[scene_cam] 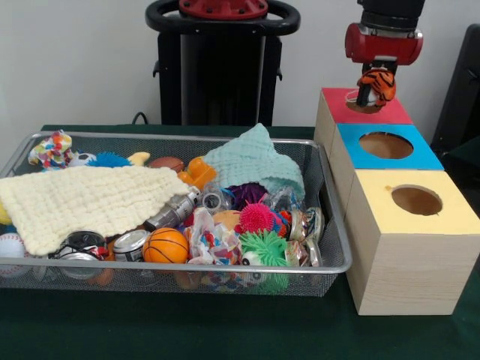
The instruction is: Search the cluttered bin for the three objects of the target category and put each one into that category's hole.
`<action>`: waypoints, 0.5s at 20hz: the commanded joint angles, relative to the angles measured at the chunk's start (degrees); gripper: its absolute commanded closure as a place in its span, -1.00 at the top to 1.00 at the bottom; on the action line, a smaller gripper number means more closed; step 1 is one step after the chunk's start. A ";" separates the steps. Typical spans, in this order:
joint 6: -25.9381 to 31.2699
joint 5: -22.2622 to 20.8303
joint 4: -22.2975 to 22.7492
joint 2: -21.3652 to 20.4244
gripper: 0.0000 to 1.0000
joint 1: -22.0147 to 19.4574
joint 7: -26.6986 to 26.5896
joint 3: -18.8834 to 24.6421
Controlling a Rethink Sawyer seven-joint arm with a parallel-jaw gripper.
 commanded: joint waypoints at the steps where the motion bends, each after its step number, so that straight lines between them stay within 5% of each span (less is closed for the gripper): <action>1: 8.10 -3.10 -4.10 2.18 -1.00 1.61 2.93 1.49; 2: 12.52 -1.60 -1.38 0.25 -1.00 -4.18 -3.38 8.22; 10: 12.78 -2.69 -1.18 -0.08 -1.00 -5.09 -2.36 9.35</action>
